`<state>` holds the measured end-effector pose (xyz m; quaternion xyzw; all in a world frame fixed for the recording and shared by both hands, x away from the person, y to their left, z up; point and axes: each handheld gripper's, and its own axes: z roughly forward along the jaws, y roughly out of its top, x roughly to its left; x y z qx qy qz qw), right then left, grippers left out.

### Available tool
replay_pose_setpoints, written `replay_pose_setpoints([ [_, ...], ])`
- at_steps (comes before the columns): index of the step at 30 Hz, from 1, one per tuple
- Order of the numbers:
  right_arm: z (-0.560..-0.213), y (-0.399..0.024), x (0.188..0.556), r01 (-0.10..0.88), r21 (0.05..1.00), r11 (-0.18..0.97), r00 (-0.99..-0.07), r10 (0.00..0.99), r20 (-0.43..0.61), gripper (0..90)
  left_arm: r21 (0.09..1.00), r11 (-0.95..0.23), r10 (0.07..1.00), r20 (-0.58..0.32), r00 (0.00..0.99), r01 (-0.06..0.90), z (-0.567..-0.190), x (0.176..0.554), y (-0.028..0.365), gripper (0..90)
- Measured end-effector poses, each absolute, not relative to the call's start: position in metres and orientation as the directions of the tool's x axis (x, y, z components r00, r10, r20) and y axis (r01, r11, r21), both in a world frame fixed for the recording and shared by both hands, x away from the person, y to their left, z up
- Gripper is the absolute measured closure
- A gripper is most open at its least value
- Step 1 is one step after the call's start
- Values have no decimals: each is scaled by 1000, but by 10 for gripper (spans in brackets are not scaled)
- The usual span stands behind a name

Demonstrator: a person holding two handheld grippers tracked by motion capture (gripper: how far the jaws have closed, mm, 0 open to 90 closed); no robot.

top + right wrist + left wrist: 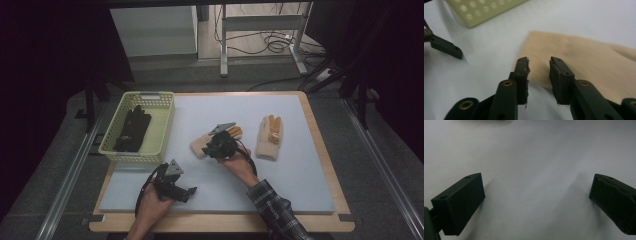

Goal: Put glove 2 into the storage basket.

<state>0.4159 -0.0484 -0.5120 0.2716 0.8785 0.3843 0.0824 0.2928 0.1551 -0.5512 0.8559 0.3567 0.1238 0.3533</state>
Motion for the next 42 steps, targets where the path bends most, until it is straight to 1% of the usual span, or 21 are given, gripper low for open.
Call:
replay_pose_setpoints([
  [2,-514,-36,415,410,721,559,-844,533,66,588,693,-497,698,-39,715,523,-551,293,155,0],
  [3,-514,-36,415,410,721,559,-844,533,66,588,693,-497,698,-39,715,523,-551,293,155,0],
  [4,-519,-24,416,404,712,575,-847,529,54,561,692,-497,698,-39,715,523,-551,293,155,0],
  [6,-524,-18,415,393,696,601,-846,533,17,571,692,-497,698,-40,715,524,-551,293,155,0],
  [9,-529,-13,409,305,685,662,-843,523,-129,777,692,-497,698,-40,715,524,-551,293,155,0],
  [10,-528,-14,409,307,680,666,-843,522,-131,808,692,-497,698,-40,715,524,-551,293,155,0],
  [13,-522,-20,409,315,672,671,-848,517,-119,828,692,-498,698,-39,715,523,-551,293,155,0],
  [17,-510,-40,399,316,690,651,-865,496,-73,826,692,-498,697,-38,716,522,-551,293,155,0],
  [22,-497,-81,371,324,712,623,-875,483,-25,819,693,-498,697,-38,716,522,-551,293,155,0],
  [26,-498,-111,352,342,711,615,-874,487,-1,807,693,-497,698,-39,715,522,-551,293,155,0],
  [27,-501,-118,348,353,705,615,-871,490,8,797,693,-497,698,-39,715,522,-551,293,155,0],
  [30,-509,-133,341,383,692,612,-868,495,43,698,693,-496,698,-40,715,524,-551,293,155,0],
  [32,-509,-140,339,389,700,599,-865,498,55,655,693,-496,698,-40,715,523,-551,293,155,0],
  [34,-506,-148,340,393,715,578,-856,513,55,640,693,-496,698,-40,715,523,-551,293,155,0],
  [36,-503,-154,343,401,724,561,-844,534,54,642,693,-497,698,-38,715,522,-551,293,155,1],
  [39,-500,-166,351,429,726,537,-816,575,57,683,693,-496,698,-40,715,523,-551,293,155,1],
  [42,-498,-179,357,438,733,521,-794,607,43,691,693,-496,698,-40,715,523,-551,293,155,0],
])
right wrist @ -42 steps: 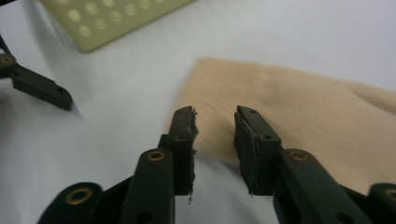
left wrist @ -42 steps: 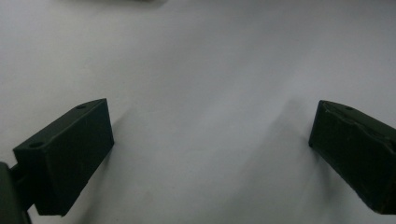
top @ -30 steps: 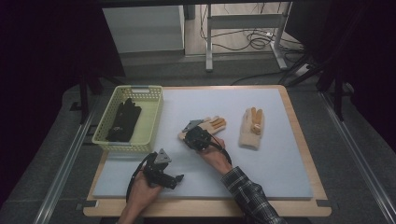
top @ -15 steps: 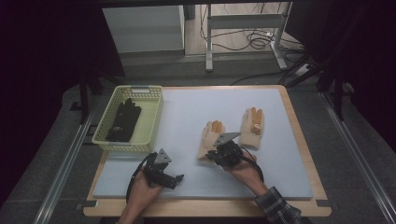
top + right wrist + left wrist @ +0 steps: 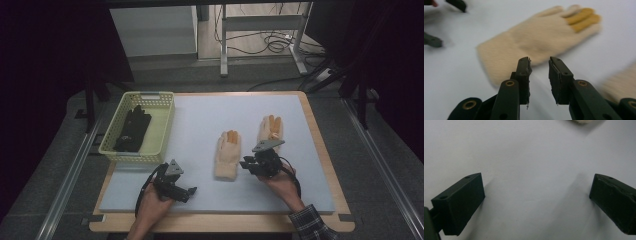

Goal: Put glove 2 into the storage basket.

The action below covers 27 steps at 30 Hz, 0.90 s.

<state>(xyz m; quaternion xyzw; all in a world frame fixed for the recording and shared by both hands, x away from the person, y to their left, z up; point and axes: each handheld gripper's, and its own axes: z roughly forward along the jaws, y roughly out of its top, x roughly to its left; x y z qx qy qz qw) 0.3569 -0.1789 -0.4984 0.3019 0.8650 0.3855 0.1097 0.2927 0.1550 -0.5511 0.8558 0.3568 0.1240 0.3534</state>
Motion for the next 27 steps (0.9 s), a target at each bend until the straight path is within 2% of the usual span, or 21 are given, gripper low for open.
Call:
replay_pose_setpoints([
  [9,-486,-231,387,483,747,457,-689,725,1,675,693,-496,698,-40,715,524,-551,293,155,1],
  [13,-482,-251,403,495,750,439,-635,772,-32,602,694,-495,699,-41,714,523,-551,293,155,0],
  [15,-484,-262,415,506,746,433,-610,791,-46,527,694,-494,699,-41,714,524,-551,293,155,0],
  [21,-500,-271,440,503,735,455,-631,774,-48,419,693,-498,697,-39,716,522,-551,293,155,1],
  [27,-516,-271,457,498,720,484,-646,761,-65,407,692,-498,697,-39,716,522,-551,293,155,1],
])
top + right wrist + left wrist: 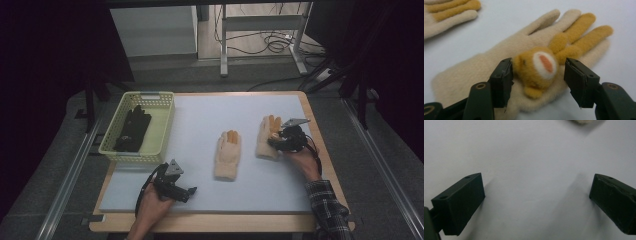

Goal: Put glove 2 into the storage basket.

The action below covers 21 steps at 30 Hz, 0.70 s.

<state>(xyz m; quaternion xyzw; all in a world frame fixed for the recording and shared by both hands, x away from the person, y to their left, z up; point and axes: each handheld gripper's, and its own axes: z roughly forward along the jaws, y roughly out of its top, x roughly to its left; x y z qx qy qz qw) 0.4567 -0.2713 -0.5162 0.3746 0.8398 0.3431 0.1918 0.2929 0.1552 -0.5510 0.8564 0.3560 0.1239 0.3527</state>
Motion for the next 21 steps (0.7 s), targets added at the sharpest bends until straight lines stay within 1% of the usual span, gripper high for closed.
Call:
replay_pose_setpoints([
  [1,-518,-272,459,500,720,481,-648,759,-57,439,693,-497,697,-39,716,522,-551,293,155,1],
  [3,-521,-273,461,500,732,462,-656,755,-29,535,693,-497,697,-38,716,522,-551,293,155,1],
  [6,-519,-273,458,526,734,430,-633,775,-1,592,694,-495,699,-40,714,523,-551,293,155,2],
  [8,-516,-272,454,539,733,416,-613,790,2,606,694,-494,699,-41,714,524,-551,293,155,1],
  [10,-510,-272,448,542,747,385,-604,796,29,608,694,-494,699,-41,714,524,-551,293,155,1],
  [14,-498,-270,437,533,764,364,-605,795,43,608,694,-494,699,-41,714,524,-551,293,155,2],
  [21,-472,-254,412,489,808,328,-667,738,104,606,694,-494,699,-41,714,524,-551,293,155,2],
])
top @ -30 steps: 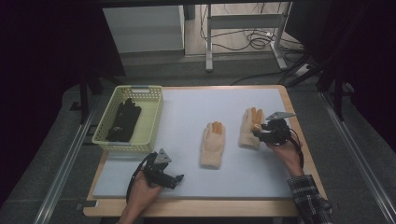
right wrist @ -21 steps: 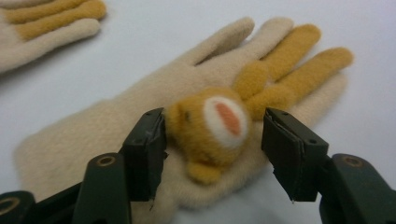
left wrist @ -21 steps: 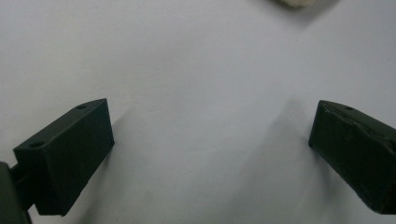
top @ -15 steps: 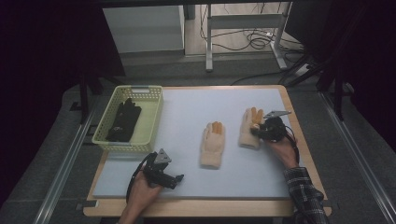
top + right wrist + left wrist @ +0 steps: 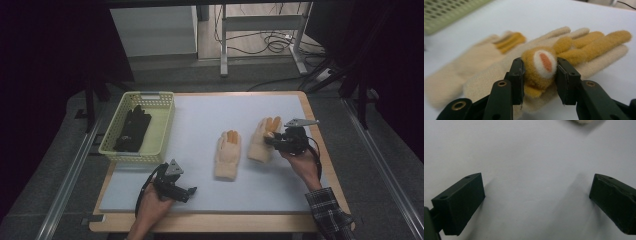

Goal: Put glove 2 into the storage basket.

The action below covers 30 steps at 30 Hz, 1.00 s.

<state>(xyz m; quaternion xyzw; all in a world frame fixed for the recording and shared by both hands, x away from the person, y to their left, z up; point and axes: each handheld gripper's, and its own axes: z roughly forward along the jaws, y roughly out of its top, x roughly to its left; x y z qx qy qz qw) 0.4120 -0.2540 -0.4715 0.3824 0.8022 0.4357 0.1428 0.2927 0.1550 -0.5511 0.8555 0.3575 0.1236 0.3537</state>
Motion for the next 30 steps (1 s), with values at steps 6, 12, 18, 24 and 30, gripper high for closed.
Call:
replay_pose_setpoints([
  [6,-453,-223,390,444,830,336,-729,674,118,605,694,-495,699,-40,714,524,-551,293,155,2],
  [12,-450,-188,376,427,832,355,-774,619,133,602,694,-497,698,-37,715,522,-551,293,155,2],
  [18,-466,-155,378,405,814,416,-803,588,98,599,694,-496,698,-38,715,522,-551,293,155,2],
  [24,-490,-142,387,419,788,451,-800,593,86,588,694,-495,699,-40,714,523,-551,293,155,2],
  [30,-508,-140,390,434,769,470,-800,593,89,474,694,-495,699,-40,714,523,-551,293,155,2],
])
